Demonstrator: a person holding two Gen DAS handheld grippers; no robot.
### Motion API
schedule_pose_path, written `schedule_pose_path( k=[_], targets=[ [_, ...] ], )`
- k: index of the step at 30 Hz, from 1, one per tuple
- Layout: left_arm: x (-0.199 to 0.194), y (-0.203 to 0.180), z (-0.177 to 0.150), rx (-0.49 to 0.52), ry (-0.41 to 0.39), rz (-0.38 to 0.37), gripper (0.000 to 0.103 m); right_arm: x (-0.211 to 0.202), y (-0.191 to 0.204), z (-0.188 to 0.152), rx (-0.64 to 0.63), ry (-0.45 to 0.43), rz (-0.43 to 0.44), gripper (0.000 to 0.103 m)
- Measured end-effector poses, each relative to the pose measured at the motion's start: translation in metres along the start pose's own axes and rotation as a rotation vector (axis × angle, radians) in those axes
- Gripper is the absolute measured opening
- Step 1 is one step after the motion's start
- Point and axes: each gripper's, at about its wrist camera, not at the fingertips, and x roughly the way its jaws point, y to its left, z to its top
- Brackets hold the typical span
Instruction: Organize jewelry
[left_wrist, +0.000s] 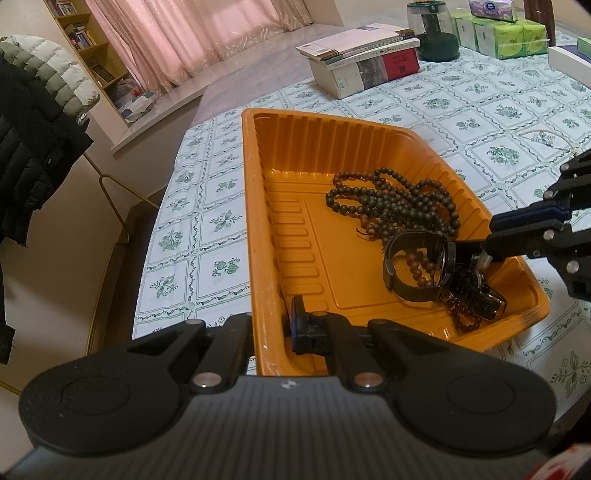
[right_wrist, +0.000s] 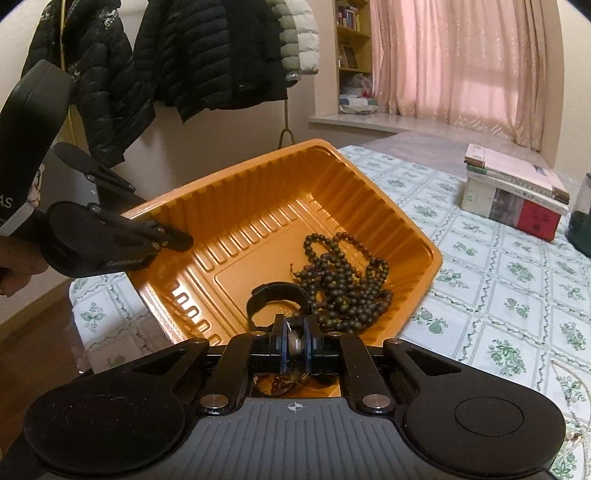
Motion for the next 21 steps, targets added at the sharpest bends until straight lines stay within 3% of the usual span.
schedule_pose_path(
  k=[5,11,21],
  targets=[
    [0.000,0.000,0.000,0.000,-0.001,0.001,0.004,-0.006,-0.009,-0.004,0.065,-0.005,-0.010,0.025],
    [0.000,0.000,0.000,0.000,-0.001,0.001,0.004,-0.028,-0.028,-0.025,0.148,-0.015,-0.080,0.026],
    [0.000,0.001,0.001,0.000,-0.002,0.003,0.003,-0.082,-0.104,-0.078,0.383,-0.015,-0.376,0.026]
  ],
)
